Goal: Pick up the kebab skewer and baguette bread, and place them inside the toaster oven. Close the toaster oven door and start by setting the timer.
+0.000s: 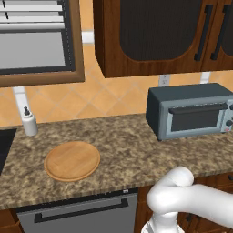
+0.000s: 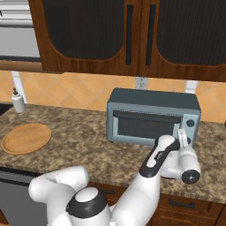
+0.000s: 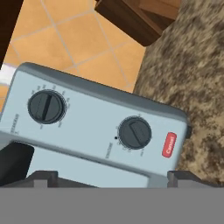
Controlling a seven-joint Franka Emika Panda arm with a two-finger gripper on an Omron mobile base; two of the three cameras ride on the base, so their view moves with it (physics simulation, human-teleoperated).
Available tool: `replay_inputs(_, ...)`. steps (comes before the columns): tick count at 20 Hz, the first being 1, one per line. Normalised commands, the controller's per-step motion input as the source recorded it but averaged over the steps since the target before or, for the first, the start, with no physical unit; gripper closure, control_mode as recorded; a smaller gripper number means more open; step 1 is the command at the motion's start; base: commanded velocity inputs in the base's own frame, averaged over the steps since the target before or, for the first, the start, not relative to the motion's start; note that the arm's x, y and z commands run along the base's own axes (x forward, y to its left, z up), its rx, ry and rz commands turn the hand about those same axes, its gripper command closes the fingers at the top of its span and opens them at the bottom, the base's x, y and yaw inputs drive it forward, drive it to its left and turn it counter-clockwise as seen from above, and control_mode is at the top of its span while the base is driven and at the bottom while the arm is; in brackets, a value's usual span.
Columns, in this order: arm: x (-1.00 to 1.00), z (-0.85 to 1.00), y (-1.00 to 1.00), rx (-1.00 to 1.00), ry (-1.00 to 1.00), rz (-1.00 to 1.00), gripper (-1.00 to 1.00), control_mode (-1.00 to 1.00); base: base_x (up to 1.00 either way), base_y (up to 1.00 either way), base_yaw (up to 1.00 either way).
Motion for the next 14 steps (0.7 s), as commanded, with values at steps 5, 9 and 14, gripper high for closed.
replay_inputs(5,0.01,0.0,0.0,-0.02,-0.03,-0.01,-1.0,-1.0,0.0,0.0,0.0)
replay_inputs(9,0.11,0.0,-0.01,0.0,0.0,-0.02,-1.0,-1.0,0.0,0.0,0.0)
replay_inputs(14,0.2,0.0,0.0,0.0,0.0,-0.02,-1.0,-1.0,0.0,0.0,0.0)
